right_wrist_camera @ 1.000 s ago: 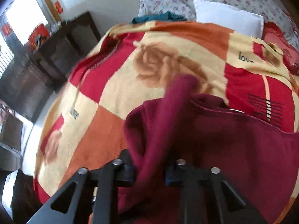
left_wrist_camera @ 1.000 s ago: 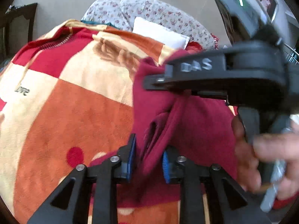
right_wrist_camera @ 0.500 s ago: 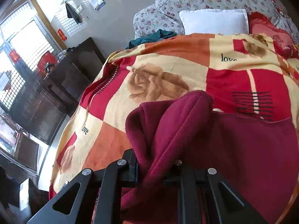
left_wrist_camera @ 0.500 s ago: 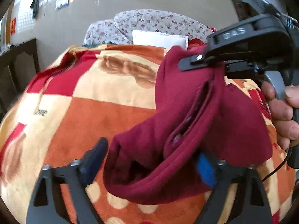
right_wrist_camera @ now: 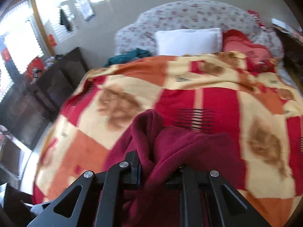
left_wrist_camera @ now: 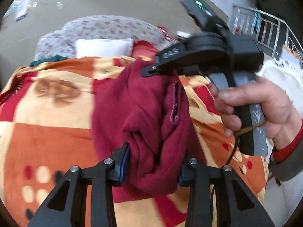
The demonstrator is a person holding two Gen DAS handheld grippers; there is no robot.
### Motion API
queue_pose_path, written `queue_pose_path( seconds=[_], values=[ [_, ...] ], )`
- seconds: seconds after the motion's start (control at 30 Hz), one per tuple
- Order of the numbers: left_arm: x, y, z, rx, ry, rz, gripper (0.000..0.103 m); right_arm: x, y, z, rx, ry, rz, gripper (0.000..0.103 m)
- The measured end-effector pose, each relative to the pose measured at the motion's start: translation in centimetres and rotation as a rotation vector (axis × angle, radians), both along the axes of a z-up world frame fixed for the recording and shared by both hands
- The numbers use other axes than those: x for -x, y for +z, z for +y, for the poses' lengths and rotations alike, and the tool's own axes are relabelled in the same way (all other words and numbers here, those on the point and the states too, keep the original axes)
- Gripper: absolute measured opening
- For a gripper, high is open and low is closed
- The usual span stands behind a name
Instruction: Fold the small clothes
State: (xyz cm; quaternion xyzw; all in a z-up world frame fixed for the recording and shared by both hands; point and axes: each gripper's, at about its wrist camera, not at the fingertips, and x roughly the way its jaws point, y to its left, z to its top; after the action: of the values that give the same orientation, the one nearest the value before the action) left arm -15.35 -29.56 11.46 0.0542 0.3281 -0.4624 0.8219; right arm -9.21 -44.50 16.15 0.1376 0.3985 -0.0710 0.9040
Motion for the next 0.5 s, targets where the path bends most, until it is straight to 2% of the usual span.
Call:
queue_pose_path(
  seconds=[0.13, 0.2, 0.23, 0.27, 0.33, 0.37, 0.43, 0.5],
  values=[
    [0.8, -2.8, -4.2, -0.070, -0.036, 0.028, 0.037, 1.1, -3.3, -3.5, 0.023, -0.077, 0.046, 0.016],
    [1.2, -3.3, -4.8, -0.100, -0.052, 0.034, 0.041, 1.1, -5.2, -4.3, 0.035, -0.088, 0.075, 0.016],
    [1.3, -3.3, -4.5, -0.106, -0.067, 0.043, 0.046, 1.2, -5.9, -4.9, 0.010, -0.090, 0.068, 0.017],
    [1.5, -3.0, -3.9, -0.097, -0.086, 0.052, 0.053, 1.6, -5.9, -5.5, -0.011, -0.099, 0.049, 0.020],
    [1.7, -2.0, -1.9, -0.079, -0.100, 0.088, 0.066, 2.6, -5.2, -6.4, -0.036, -0.135, 0.034, 0.034],
    [1.7, -1.5, -0.9, -0.060, -0.105, 0.103, 0.070, 3.1, -4.7, -6.7, -0.027, -0.163, 0.029, 0.036],
    [1.4, -0.3, 1.4, -0.032, -0.101, 0.092, 0.071, 5.5, -3.0, -7.0, -0.014, -0.223, -0.015, 0.037],
    [1.0, 0.4, 2.8, -0.052, -0.066, 0.035, 0.072, 7.5, -1.8, -6.7, -0.098, -0.190, -0.076, 0.038]
  ],
)
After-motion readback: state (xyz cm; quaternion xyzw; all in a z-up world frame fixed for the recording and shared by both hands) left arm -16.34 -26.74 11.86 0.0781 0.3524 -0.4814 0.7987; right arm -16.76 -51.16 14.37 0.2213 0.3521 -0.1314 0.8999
